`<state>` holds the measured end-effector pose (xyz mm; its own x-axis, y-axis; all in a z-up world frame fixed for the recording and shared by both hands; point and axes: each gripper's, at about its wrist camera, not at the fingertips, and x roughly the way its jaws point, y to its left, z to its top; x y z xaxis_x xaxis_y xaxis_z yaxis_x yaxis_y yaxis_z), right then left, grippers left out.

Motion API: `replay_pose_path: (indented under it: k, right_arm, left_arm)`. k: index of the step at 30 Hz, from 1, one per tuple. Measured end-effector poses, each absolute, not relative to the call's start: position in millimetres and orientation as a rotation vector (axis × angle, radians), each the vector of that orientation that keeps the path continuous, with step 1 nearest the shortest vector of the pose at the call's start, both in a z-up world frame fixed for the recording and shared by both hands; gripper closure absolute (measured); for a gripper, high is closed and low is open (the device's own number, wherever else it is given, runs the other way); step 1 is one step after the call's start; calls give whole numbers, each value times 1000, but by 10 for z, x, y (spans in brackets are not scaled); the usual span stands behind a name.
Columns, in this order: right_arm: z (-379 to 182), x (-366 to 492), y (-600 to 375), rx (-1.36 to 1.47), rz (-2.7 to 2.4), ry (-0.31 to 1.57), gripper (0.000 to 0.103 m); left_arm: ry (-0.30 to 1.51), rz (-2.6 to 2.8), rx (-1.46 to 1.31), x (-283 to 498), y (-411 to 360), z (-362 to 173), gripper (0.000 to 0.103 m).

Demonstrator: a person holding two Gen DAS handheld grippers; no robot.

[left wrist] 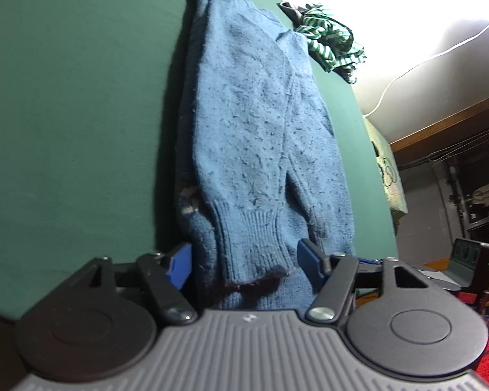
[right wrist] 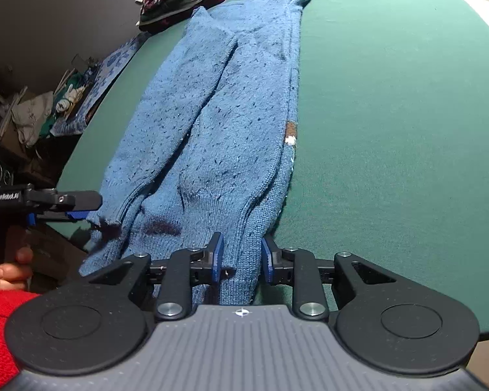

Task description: Fold clothes

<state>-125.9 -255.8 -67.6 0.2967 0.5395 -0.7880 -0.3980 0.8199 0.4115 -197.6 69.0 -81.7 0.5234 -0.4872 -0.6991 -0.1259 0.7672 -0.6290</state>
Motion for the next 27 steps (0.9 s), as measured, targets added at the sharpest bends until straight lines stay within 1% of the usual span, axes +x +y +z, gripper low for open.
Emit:
replay_pose_path:
  k: [1,3,4,5,6,8,11,15,17,20,22,24,27]
  right_arm:
    - [-669,-1263,-2539,133,627,1104,78]
    - [-662,-1268,-2509,113,627,1101,78]
    - [-660,-1266,-2501,107,628,1101,78]
    - [-660,-1264,-2493,105,627,1101,79]
    - [-658,-1265,-2484,100,627,1100,79]
    - [-652,-1270,-2462,86,625,1099,79]
    - [-644,-1284,-2421,64,623,1096,79]
    - [-627,-1282,-2358,29,620,1100,79]
    - [-613,-1286,-2315,-4,624,1096,75]
    - [-610,-1298,-2274,-37,631,1093,71]
    - [-611,-1296,-2262,-45,630,1095,70]
    - [-614,-1288,-2258,-43,626,1101,71]
    - [-612,-1274,-2256,-35,619,1113,70]
  left_arm:
    - [1019,-229,-671,-1978,675,-805,40]
    - [1027,-211,-636,-1980,646,-785,48]
    - [1029,-204,-625,-1979,638,-781,49]
    - [1031,-197,-619,-1979,637,-781,53]
    - [1034,-187,-611,-1979,635,-777,58]
    - [1044,-165,-588,-1969,620,-766,65]
    - [1061,-138,-542,-1947,576,-743,71]
    - [1088,-107,-476,-1909,495,-713,71]
    - [1100,-95,-449,-1889,457,-698,71]
    - [1109,-82,-430,-1867,422,-685,69]
    - [1112,-74,-420,-1861,403,-680,67]
    - [1114,-64,-406,-1862,389,-679,62]
    - [1116,-56,-390,-1862,368,-672,61]
